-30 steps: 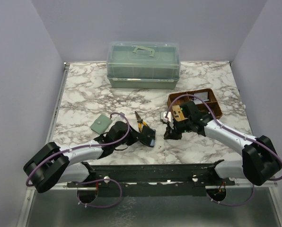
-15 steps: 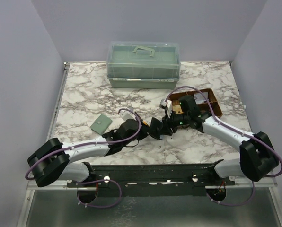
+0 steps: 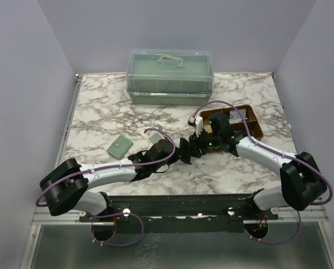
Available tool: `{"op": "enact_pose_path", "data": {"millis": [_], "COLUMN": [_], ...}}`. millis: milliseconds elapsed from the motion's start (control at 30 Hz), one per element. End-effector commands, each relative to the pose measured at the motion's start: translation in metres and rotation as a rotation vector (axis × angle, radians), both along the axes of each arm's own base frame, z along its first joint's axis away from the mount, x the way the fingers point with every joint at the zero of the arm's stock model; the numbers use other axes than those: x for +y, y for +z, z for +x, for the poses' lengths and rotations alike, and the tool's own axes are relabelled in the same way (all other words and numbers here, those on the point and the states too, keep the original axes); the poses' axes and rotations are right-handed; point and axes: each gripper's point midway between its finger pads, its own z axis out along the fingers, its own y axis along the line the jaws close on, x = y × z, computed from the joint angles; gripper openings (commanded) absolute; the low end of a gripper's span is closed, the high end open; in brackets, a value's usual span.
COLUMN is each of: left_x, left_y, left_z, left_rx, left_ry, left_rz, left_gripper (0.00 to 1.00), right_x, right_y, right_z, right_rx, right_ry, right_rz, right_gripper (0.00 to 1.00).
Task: Take the credit cards out of the card holder
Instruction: Open the card holder.
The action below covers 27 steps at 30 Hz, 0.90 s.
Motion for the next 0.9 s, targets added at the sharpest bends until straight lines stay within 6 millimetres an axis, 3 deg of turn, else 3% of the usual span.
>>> {"op": "enact_pose_path", "data": {"millis": [0, 133, 300, 567, 767, 867], "left_x": [-0.011, -0.005, 0.009, 0.027, 0.024, 0.029], "left_y": [0.019, 0.018, 0.017, 0.024, 0.024, 0.017], "left_z": [0.002, 0.001, 0.0, -0.003, -0.005, -0.006], "left_rx": [0.01, 0.008, -0.001, -0.029, -0.021, -0.018], "left_ry": [0.038, 0.048, 0.083, 0.113, 0.094, 0.102], "left_rz": [-0.068, -0.069, -0.057, -0.073, -0.083, -0.069], "left_gripper": [0.0, 0.0, 0.0, 0.0, 0.0, 0.0], "right_x": [-0.003, -0.011, -0.014, -0.015, -0.016, -0.017], "right_y": [0.0, 0.001, -0.005, -0.006, -0.012, 0.0], "right_z": [0.024, 0.034, 0.036, 0.035, 0.036, 0.036], "right_rx": [-0.085, -0.137, -0.141, -0.131, -0.113, -0.122], "right_ry": [-0.084, -0.127, -0.115, -0.107, -0.108, -0.099], "right_rz": [-0.05, -0.085, -0.121, -0.129, -0.139, -0.097], "right_gripper": [0.43, 0.18, 0.02, 0.0, 0.0, 0.0]}}
